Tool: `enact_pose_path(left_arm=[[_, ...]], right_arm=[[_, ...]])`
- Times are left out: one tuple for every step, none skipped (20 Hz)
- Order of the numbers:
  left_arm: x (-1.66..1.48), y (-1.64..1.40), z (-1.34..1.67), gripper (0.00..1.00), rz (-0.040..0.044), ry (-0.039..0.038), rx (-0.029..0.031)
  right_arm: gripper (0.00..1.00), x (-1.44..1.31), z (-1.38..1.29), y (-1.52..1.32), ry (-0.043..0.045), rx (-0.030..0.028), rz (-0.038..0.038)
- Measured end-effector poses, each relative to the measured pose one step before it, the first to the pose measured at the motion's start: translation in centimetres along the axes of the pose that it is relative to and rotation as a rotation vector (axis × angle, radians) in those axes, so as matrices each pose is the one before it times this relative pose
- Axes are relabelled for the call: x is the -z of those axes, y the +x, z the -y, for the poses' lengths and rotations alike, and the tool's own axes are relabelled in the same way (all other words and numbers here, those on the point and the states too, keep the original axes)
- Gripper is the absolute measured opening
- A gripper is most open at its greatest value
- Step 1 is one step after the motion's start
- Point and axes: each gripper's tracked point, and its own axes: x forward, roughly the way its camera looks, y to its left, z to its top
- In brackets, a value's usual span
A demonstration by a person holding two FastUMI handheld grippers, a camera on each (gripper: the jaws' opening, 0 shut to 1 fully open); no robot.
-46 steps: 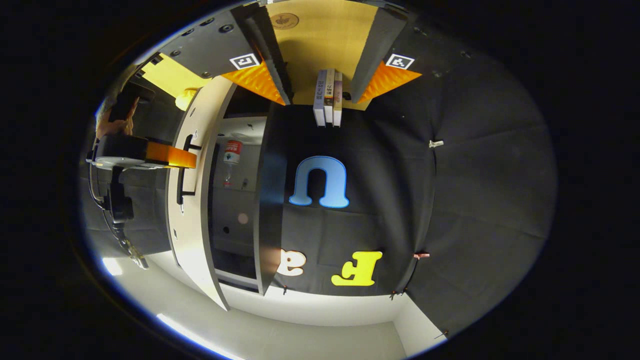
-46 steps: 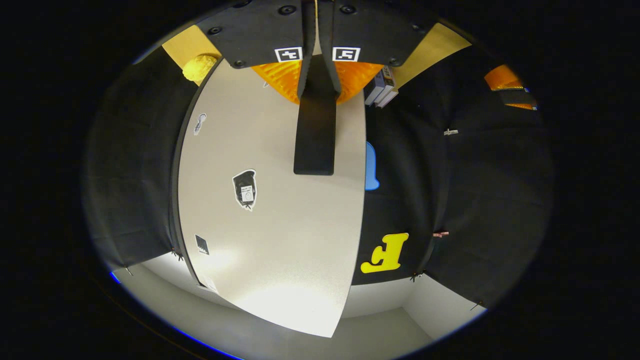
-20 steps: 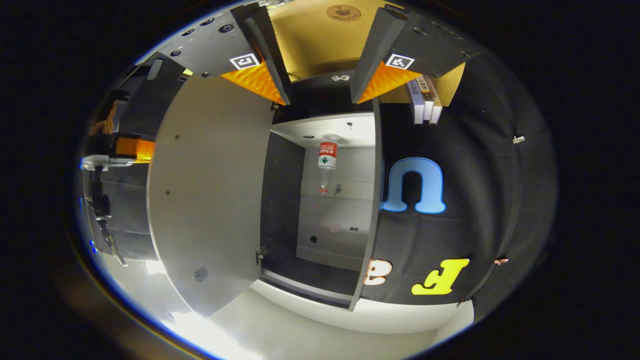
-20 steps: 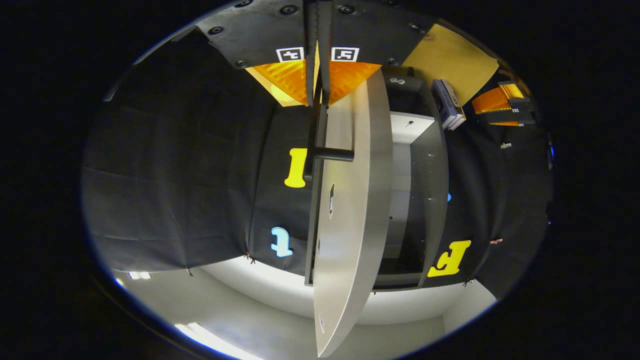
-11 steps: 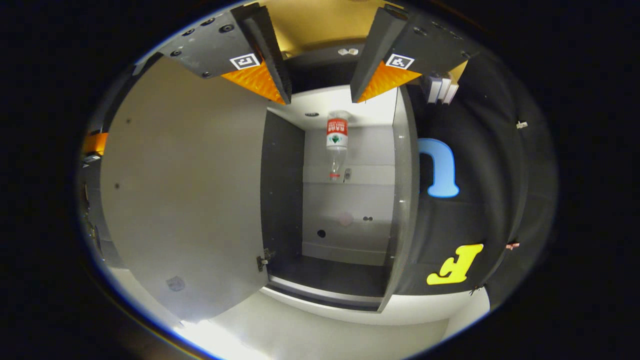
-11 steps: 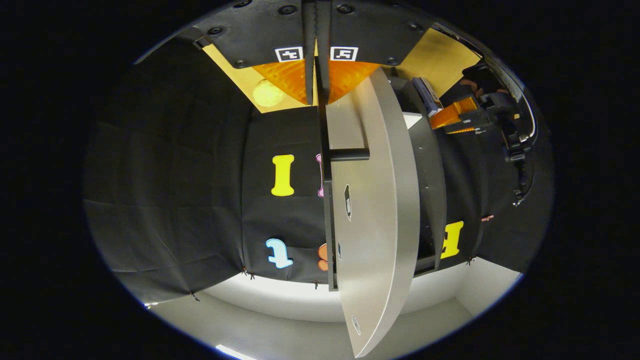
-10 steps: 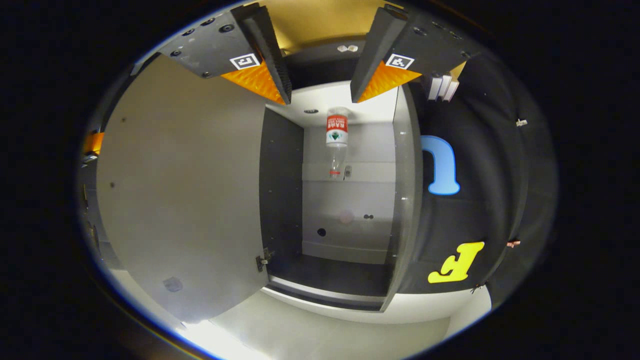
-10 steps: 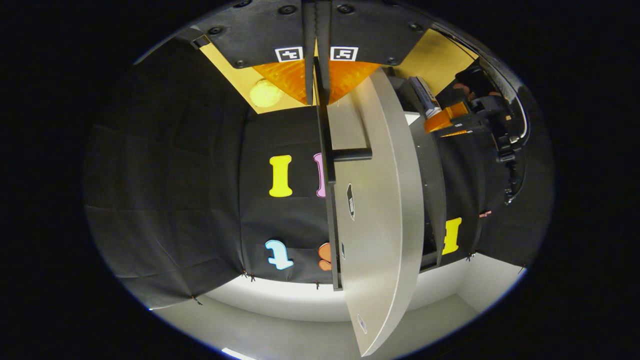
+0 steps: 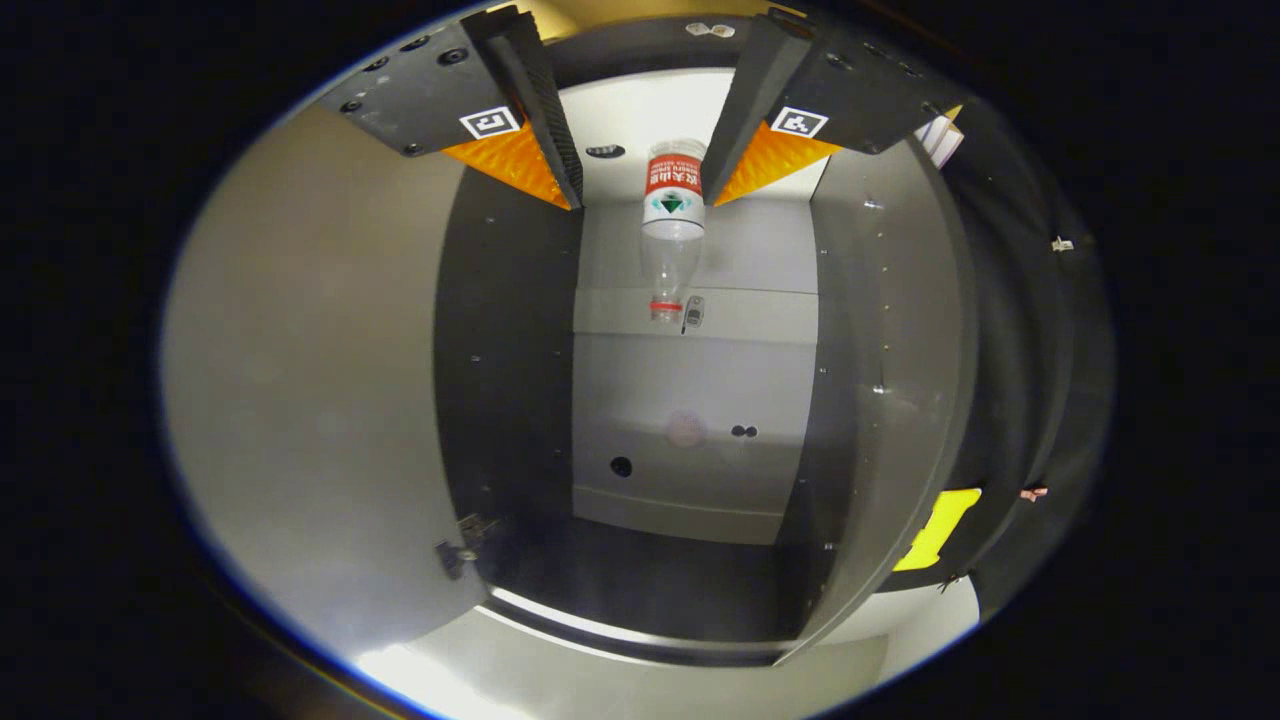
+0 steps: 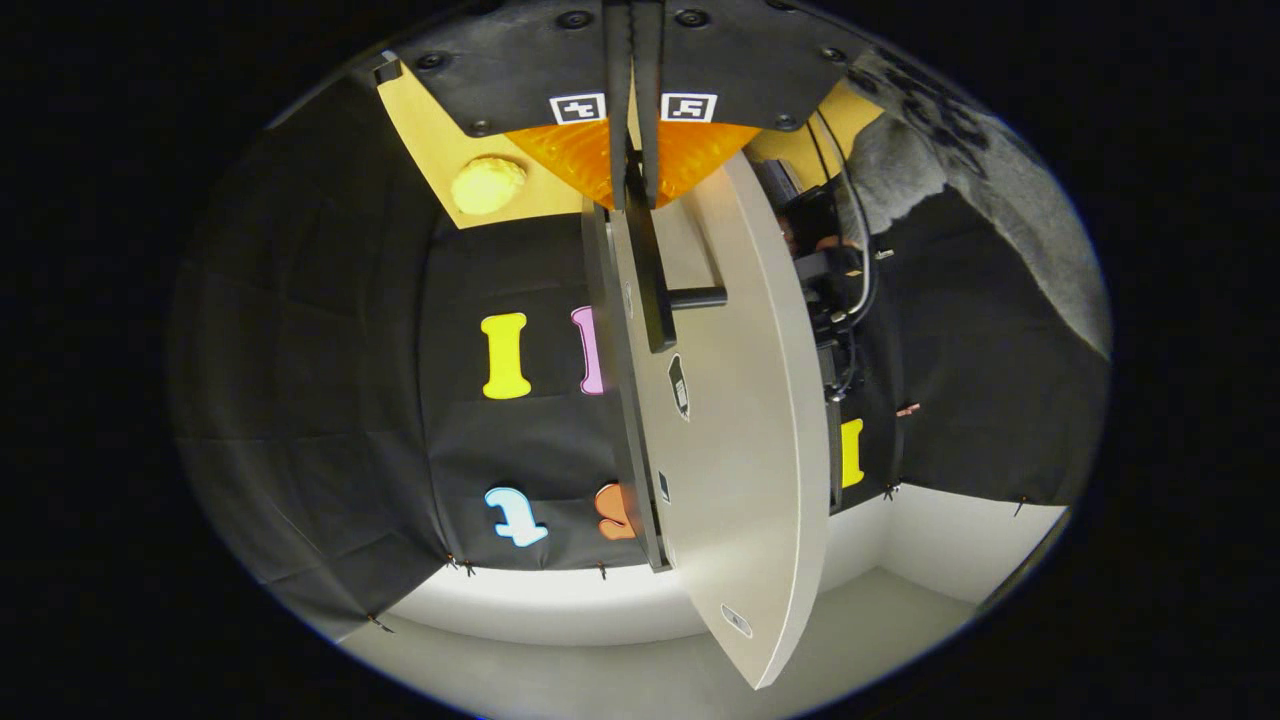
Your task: Open the cabinet door with the right hand, grasp the bottle in the cabinet with the left hand and place it on the coaster, then close the cabinet door with the right hand.
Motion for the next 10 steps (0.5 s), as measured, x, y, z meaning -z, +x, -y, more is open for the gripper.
enact_pose_path(left_arm=[[0.493, 1.434, -0.161, 0.76, -0.00697, -0.0186, 0.01488], [0.72, 1.313, -0.054, 0.72, -0.01616, -0.01911, 0.01077], [0.54, 1.224, -0.114, 0.76, -0.01589, -0.01963, 0.00649], [0.382, 1.427, -1.084, 0.76, -0.00424, -0.01922, -0.01377], [0.112, 1.118, -1.037, 0.77, -0.00011, -0.01151, -0.02459], [0.059, 0.987, -0.708, 0.76, 0.00406, -0.00588, -0.0173], [-0.023, 1.023, -0.431, 0.76, 0.00443, -0.00267, -0.00422], [0.255, 1.102, 0.077, 0.77, -0.00304, 0.00709, 0.01227], [0.207, 0.81, 0.02, 0.77, -0.0094, 0.00899, 0.01266], [0.247, 0.636, -0.115, 0.77, -0.00371, 0.00578, 0.00833]], right_arm=[[0.05, -0.685, -0.349, -0.992, 0.01613, -0.00828, 0.01751], [0.06, -0.982, 0.049, -1.001, 0.01565, 0.01274, 0.02643], [0.01, -1.332, 0.772, -0.806, 0.01644, 0.01972, 0.04055], [0.08, -1.427, 0.962, -0.805, 0.01643, 0.03496, 0.04278], [0.08, -1.065, 1.594, -0.377, 0.00845, 0.06186, 0.04535], [0.14, -0.514, 1.782, -0.382, 0.00421, 0.06823, 0.028], [0.18, 0.038, 2.132, 0.575, -0.00058, 0.08741, 0.01785], [0.24, -0.15, 1.912, 0.3, -0.00319, 0.06972, 0.01132], [0.27, -0.302, 1.75, 0.097, -0.00853, 0.06503, 0.01235], [0.48, -0.104, 1.365, 0.513, -0.01012, 0.05559, 0.01331]])
